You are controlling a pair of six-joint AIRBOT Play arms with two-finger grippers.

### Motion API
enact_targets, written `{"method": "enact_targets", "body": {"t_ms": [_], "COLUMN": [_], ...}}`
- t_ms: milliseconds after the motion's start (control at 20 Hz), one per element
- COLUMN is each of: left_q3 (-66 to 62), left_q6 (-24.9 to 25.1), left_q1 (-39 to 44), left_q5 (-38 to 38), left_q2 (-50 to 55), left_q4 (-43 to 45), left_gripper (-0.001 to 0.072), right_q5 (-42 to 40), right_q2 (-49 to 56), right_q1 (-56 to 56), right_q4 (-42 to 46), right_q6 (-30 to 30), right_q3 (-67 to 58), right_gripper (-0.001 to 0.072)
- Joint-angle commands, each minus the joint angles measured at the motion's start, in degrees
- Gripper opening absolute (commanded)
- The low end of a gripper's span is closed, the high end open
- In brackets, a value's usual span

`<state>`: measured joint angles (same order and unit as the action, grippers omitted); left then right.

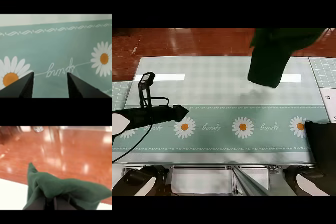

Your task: Fold the shirts.

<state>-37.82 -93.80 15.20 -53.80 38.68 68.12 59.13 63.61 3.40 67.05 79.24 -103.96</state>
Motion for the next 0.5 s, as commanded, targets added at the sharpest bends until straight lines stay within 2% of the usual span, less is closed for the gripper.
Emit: {"method": "enact_targets", "body": {"t_ms": [0,100,200,450], "left_q3": [0.0,-1.53,-1.55,-0.98], "left_q6": [0.0,0.04,0.0,0.04], "left_q1": [-0.5,-2.21,-4.81,-7.65], "left_q5": [2.93,3.67,3.41,-1.09], "left_q2": [-3.58,-6.64,-9.27,-10.32], "left_q4": [-0.87,-0.63,-0.61,-0.72], "left_gripper": [0.0508,0.0508,0.0508,0.0508], "right_q5": [11.63,14.19,11.5,-8.87], "right_q2": [-3.74,-3.67,-3.65,0.09], "right_q1": [4.96,10.14,15.45,28.81], "right_q4": [0.63,0.59,0.5,-6.29], "right_q6": [-0.59,-0.57,0.85,5.81], "right_q3": [-0.83,3.56,11.87,36.65], "right_gripper": [0.0027,0.0027,0.0027,0.0027]}}
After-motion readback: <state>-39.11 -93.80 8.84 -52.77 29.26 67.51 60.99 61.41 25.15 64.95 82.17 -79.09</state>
